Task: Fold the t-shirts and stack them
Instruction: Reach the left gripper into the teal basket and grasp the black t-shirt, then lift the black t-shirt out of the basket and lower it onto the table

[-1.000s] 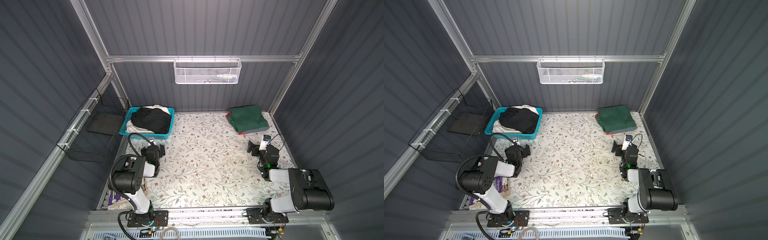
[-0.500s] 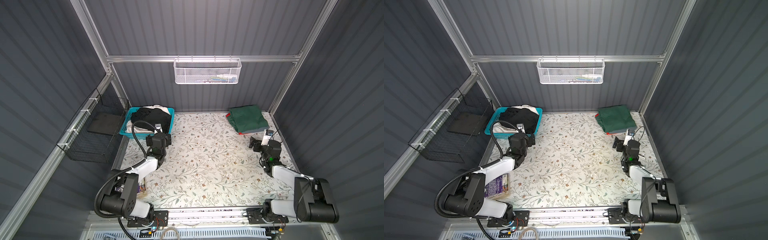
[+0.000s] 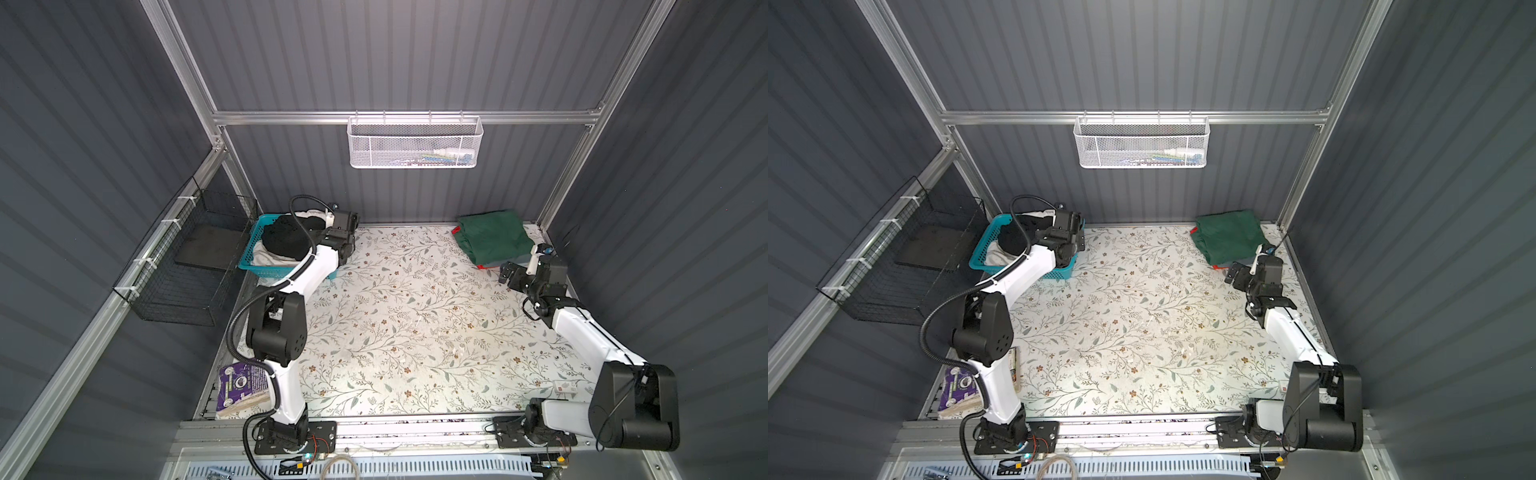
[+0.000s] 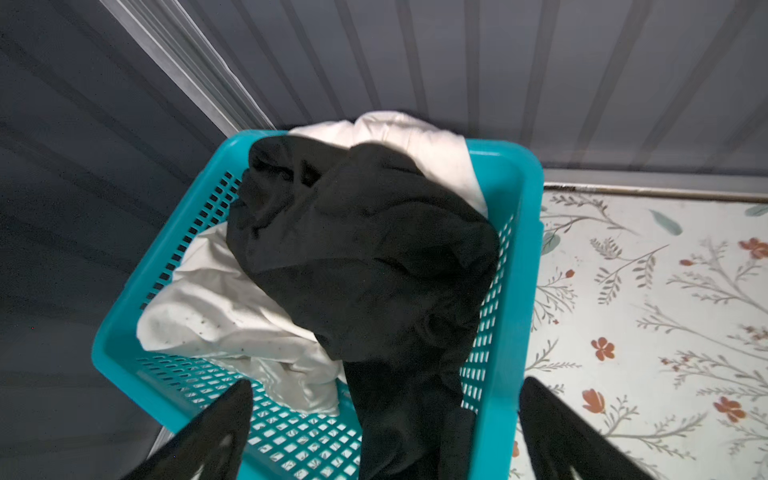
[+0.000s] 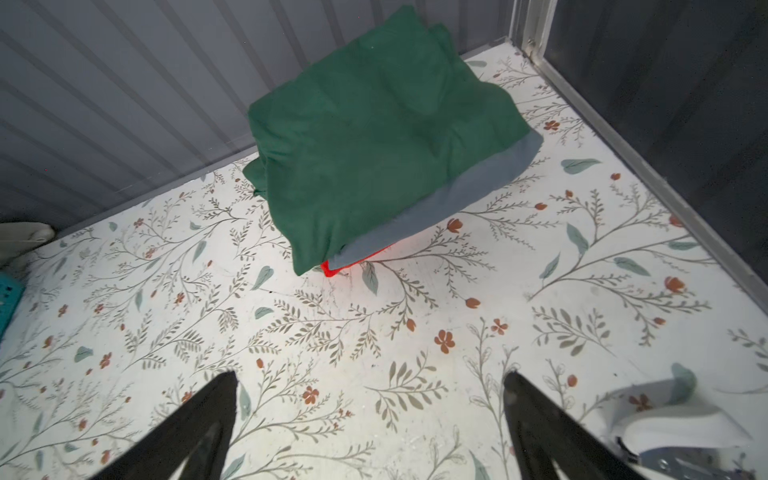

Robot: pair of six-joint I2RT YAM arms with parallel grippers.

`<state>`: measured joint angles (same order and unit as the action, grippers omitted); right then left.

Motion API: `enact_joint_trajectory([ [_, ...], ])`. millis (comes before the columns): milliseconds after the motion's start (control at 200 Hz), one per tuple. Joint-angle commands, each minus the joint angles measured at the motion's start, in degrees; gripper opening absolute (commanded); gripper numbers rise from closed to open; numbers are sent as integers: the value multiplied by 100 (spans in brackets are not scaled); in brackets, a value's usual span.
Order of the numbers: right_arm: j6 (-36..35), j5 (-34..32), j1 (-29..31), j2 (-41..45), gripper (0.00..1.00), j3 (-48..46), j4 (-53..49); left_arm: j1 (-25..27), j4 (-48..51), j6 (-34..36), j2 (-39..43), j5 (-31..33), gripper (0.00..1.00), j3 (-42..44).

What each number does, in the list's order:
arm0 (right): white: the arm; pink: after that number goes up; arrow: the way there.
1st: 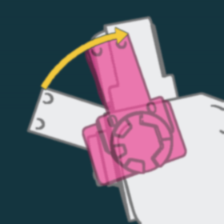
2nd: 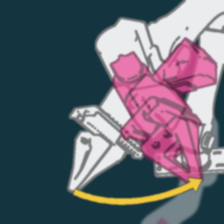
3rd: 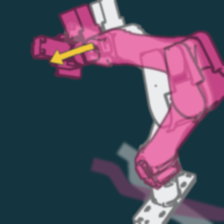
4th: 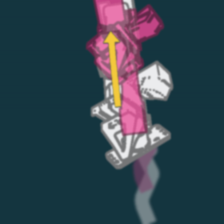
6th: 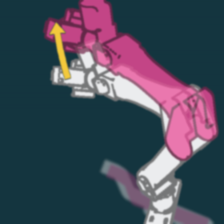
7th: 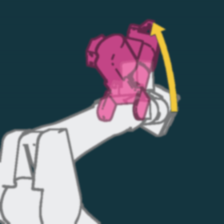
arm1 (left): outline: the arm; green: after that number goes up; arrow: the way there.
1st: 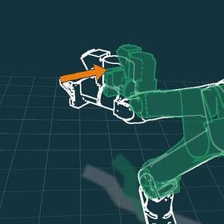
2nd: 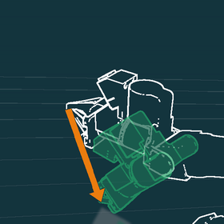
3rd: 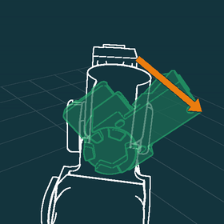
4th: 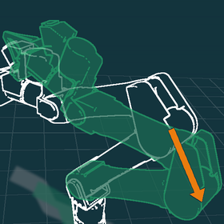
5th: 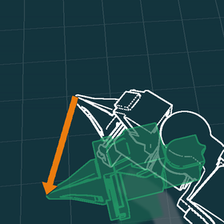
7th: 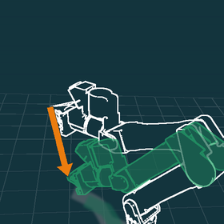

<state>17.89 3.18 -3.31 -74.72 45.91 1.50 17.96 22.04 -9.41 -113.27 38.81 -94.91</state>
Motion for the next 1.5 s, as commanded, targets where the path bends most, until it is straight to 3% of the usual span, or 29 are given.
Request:
enact_joint_trajectory([
  [0, 285, 240, 46, 113, 99, 348, -765, -94, 834, -122, -380, -155, 100, -591],
  [120, 315, 235, 49, 291, 99, 471, -1071, -265, 1209, -246, -870, -450, 100, -1186],
  [305, 382, 372, 67, 545, 99, 436, -1198, -644, 1107, -430, -1121, -880, 100, -1387],
  [640, 492, 226, 95, 603, 99, 229, -1448, -983, 981, -236, -1777, -1014, 99, -1968],
  [825, 608, 214, 95, 628, 99, 191, -1560, -989, 789, -29, -2076, -1279, 58, -2190],
  [945, 601, 157, 94, 643, 99, 240, -1603, -987, 607, 119, -2123, -1404, 55, -2208],
  [990, 604, 133, 94, 645, 99, 264, -1625, -996, 625, 180, -2161, -1389, 48, -2276],
  [1035, 619, 114, 94, 642, 99, 284, -1630, -987, 642, 273, -2187, -1356, 38, -2325],
  [1105, 653, 121, 95, 635, 99, 321, -1658, -987, 627, 360, -2174, -1288, 13, -2336],
  [1175, 672, 143, 93, 601, 99, 357, -1657, -989, 567, 470, -2110, -1296, 0, -2313],
  [1496, 669, 13, 92, 510, 99, 459, -1772, -902, 478, 380, -1127, -1098, 0, -1890],
])
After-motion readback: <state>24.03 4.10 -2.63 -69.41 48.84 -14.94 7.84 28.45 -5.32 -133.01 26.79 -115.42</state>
